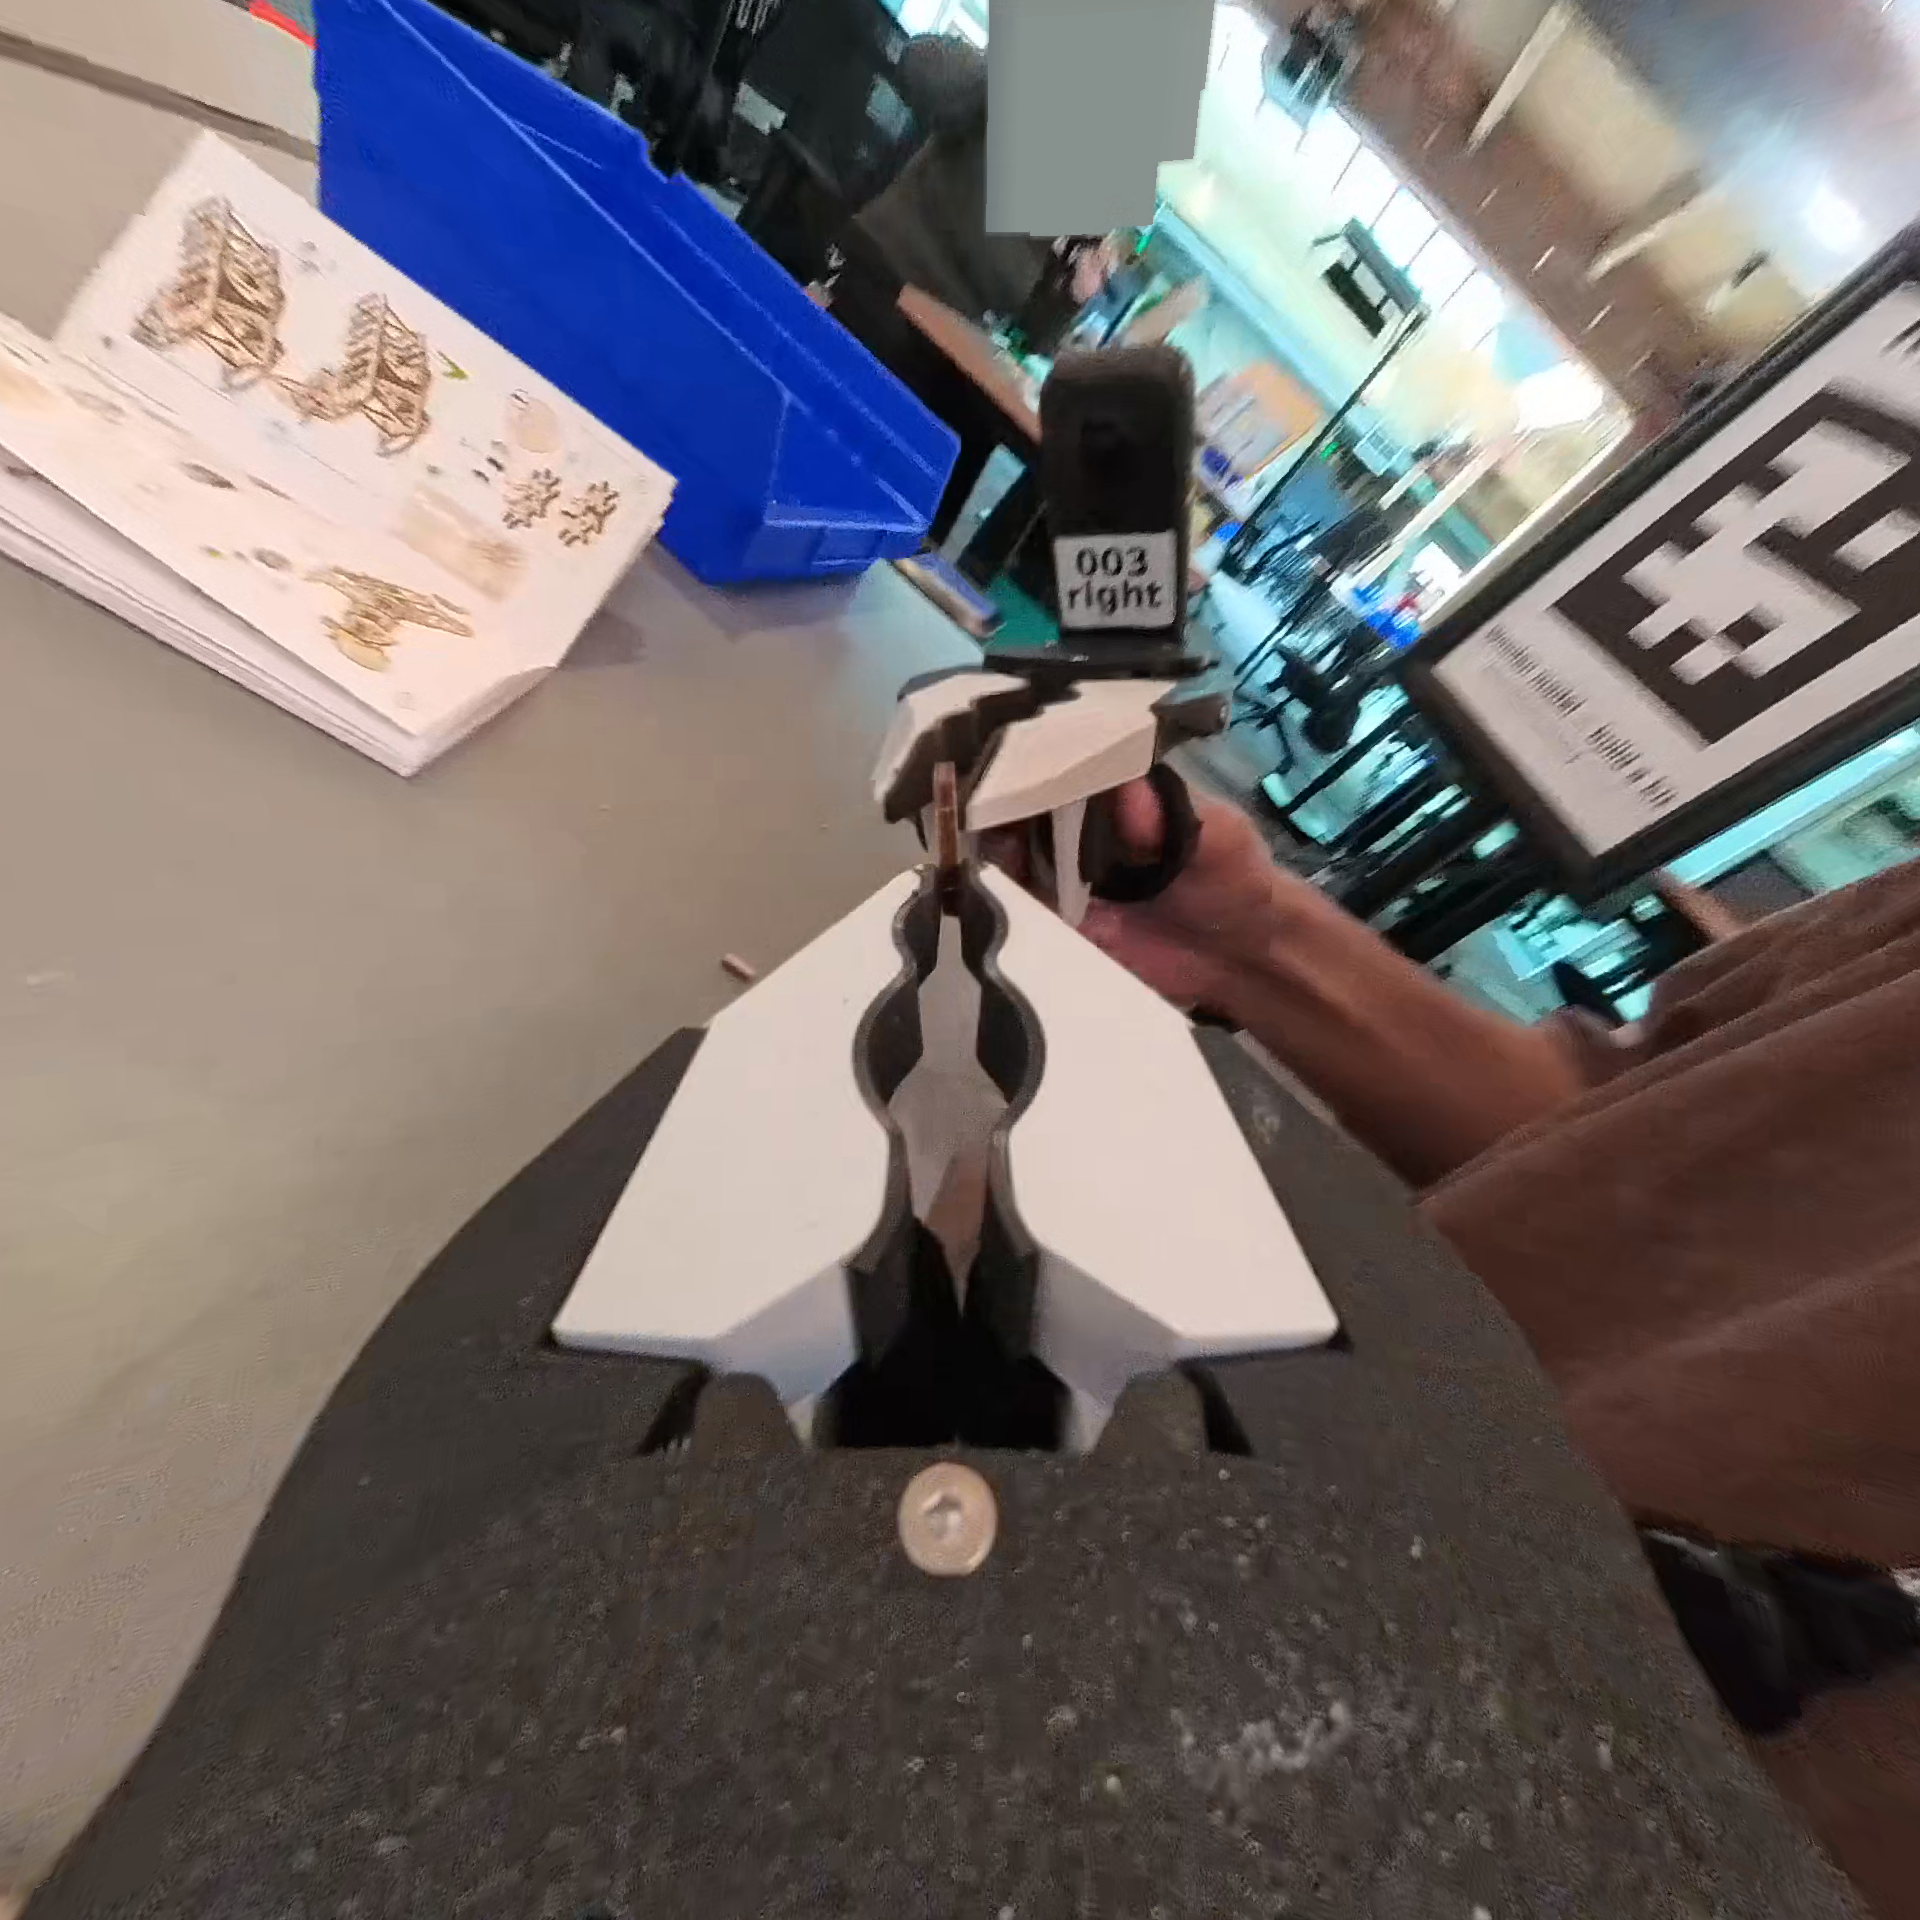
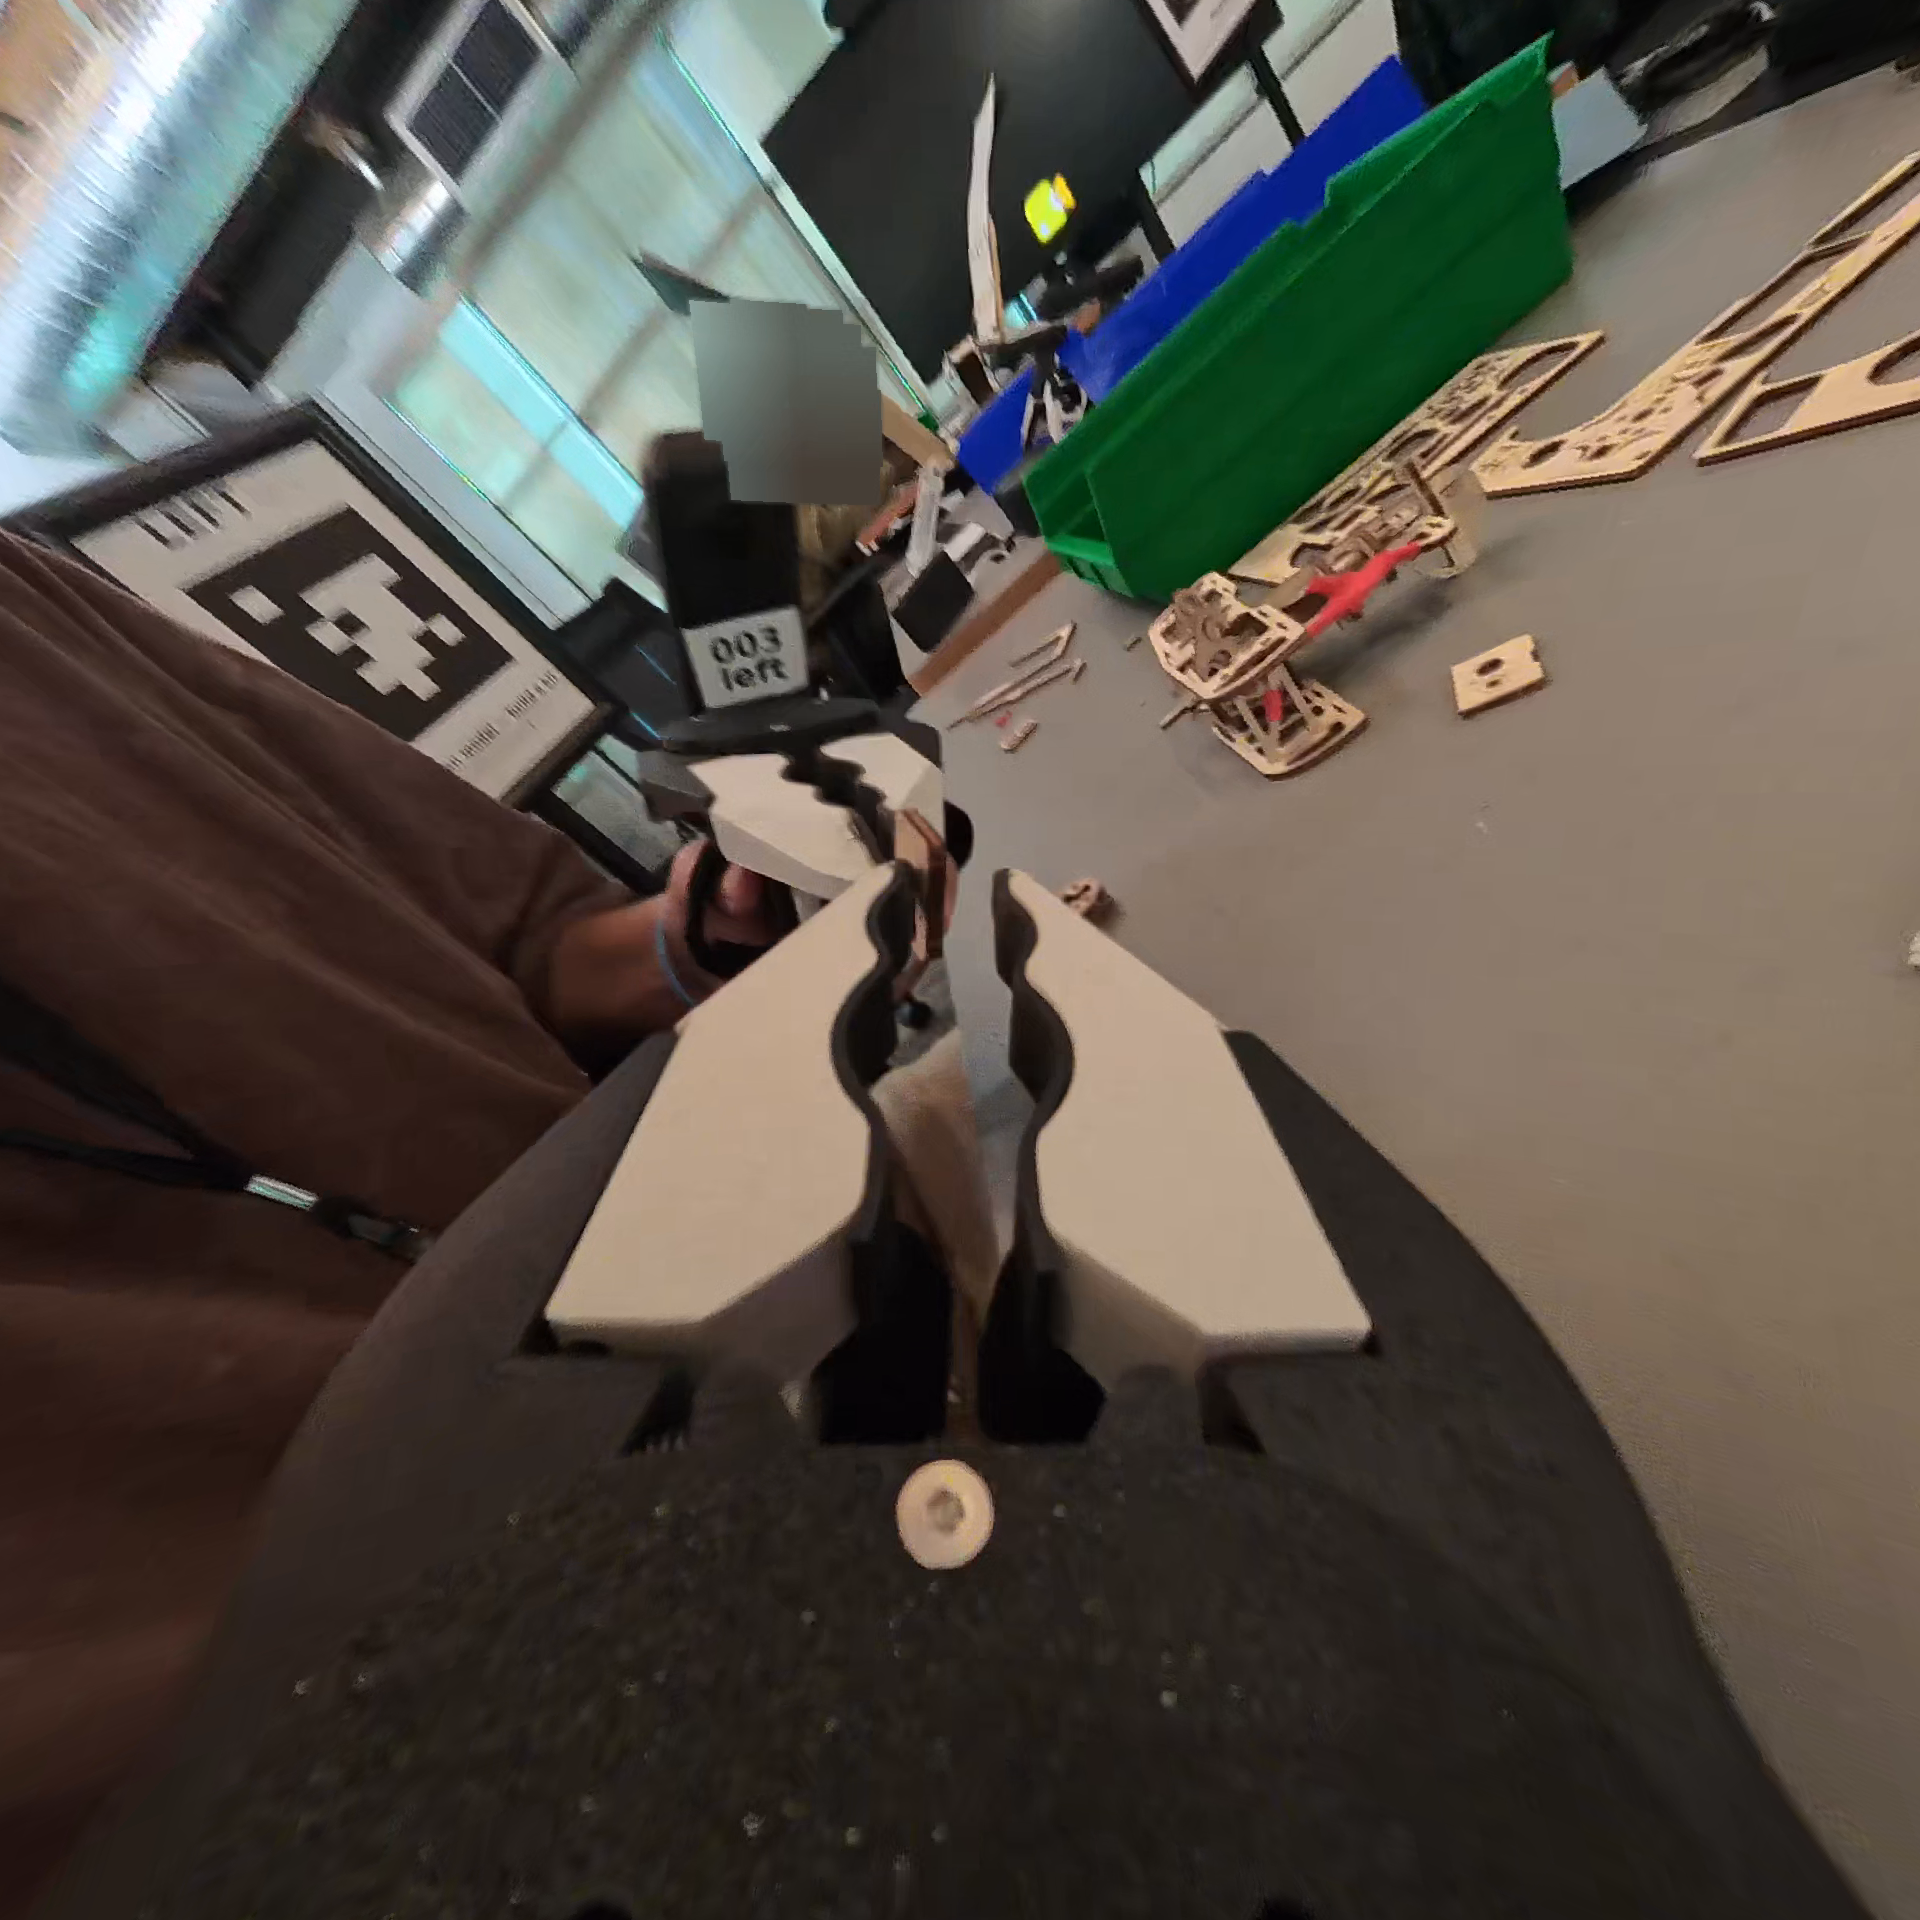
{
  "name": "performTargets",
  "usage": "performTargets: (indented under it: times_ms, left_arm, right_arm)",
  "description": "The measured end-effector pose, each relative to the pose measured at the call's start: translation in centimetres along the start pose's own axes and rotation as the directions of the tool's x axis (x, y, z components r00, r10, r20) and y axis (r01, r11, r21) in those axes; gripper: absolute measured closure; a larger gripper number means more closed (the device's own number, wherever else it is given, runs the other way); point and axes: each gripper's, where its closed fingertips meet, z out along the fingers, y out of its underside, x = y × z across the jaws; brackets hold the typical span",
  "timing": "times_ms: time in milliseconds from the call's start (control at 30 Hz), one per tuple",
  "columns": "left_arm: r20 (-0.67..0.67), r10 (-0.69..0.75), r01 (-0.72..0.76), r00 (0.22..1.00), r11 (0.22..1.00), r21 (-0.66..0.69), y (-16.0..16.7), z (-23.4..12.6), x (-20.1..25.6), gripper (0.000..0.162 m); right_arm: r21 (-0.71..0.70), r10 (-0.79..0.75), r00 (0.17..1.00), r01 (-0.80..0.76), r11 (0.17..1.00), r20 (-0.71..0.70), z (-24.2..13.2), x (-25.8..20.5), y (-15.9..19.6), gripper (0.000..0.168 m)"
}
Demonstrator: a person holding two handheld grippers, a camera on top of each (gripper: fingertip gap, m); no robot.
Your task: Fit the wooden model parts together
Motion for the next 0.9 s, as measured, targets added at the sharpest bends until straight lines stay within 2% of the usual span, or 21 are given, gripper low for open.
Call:
performTargets:
  times_ms: [133, 367, 467, 567, 733, 900]
  left_arm:
    - [-0.042, -0.105, 0.106, 0.994, 0.994, 0.022, 0.1, 0.3, -0.3, 0.161]
    - [0.000, -0.103, 0.103, 0.995, 0.994, 0.023, 0.5, 0.9, -1.0, 0.161]
    - [0.030, -0.081, 0.081, 0.996, 0.997, 0.018, 0.6, 0.9, -1.3, 0.161]
    - [0.097, 0.030, -0.029, 0.995, 0.999, -0.014, 0.9, 1.0, -1.5, 0.161]
    - [0.187, 0.136, -0.123, 0.973, 0.989, -0.079, 1.5, 1.2, -2.1, 0.162]
    - [0.203, 0.141, -0.115, 0.969, 0.984, -0.134, 3.1, 1.4, -2.5, 0.162]
  right_arm:
    - [0.017, 0.046, 0.999, -0.046, 0.999, -0.008, 0.0, -0.1, 0.0, 0.163]
    - [0.050, 0.082, 0.994, -0.078, 0.996, -0.079, -0.1, 0.7, 0.1, 0.162]
    - [0.045, 0.082, 0.991, -0.077, 0.996, -0.110, 0.0, 1.0, 0.3, 0.162]
    - [0.047, 0.070, 0.988, -0.064, 0.997, -0.136, 0.1, 1.3, 0.5, 0.161]
    - [0.027, 0.026, 0.976, -0.021, 0.999, -0.217, 0.2, 2.0, 0.9, 0.160]
    - [-0.037, -0.017, 0.958, 0.007, 0.999, -0.287, 0.8, 2.9, 2.4, 0.160]
